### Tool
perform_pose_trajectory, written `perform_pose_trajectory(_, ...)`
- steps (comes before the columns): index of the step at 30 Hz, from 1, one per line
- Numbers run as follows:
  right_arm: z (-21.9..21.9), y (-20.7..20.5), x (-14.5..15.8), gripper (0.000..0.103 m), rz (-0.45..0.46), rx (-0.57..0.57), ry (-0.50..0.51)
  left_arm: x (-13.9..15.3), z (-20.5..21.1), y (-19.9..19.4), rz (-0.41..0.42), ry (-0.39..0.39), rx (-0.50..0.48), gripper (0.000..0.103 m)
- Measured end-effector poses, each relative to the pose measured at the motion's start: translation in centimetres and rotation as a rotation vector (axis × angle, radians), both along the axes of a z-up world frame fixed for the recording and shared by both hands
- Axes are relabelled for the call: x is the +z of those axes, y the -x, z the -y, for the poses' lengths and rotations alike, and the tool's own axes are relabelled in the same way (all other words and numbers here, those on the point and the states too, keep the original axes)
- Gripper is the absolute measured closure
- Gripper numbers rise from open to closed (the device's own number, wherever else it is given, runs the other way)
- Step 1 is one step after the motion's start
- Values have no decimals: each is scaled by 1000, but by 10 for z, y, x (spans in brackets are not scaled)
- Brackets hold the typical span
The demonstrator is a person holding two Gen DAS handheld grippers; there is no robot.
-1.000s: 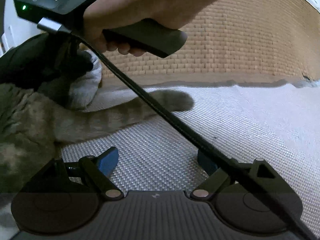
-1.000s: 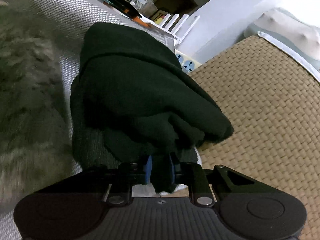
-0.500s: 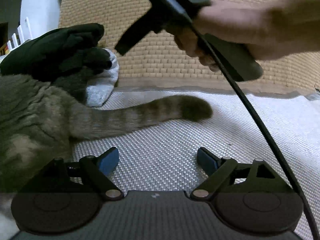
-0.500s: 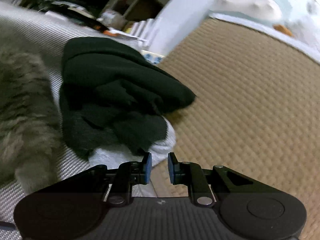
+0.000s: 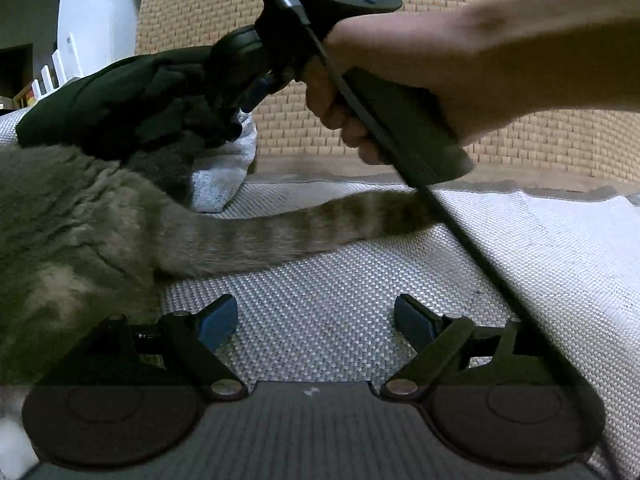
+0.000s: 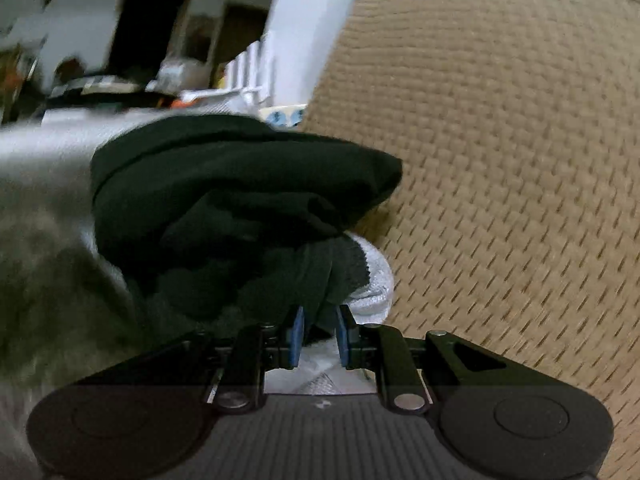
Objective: Fold clothes
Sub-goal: 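Set the jersey bundle onto the grey cloth by the headboard with the right tool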
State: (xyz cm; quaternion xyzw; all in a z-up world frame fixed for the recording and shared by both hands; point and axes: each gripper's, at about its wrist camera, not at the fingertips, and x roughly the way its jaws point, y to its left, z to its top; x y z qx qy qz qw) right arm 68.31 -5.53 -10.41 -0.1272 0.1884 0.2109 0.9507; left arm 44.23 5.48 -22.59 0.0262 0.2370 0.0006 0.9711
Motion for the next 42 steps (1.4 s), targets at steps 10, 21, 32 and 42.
perform_pose_trajectory(10, -15, -18, -4, 95, -78, -1, -62, -1, -1, -1, 10, 2, 3, 14)
perform_pose_trajectory(21, 9, -10, -4, 91, -119, -24, -162, -1, -1, 1, 15, 3, 4, 15)
perform_pose_trajectory(32, 38, 5, -12, 90, -145, -6, -208, -1, 0, 0, 15, -7, 6, 15)
perform_pose_trajectory(42, -6, -9, -10, 87, -119, 5, -283, -4, 2, 4, 17, -2, 12, 15)
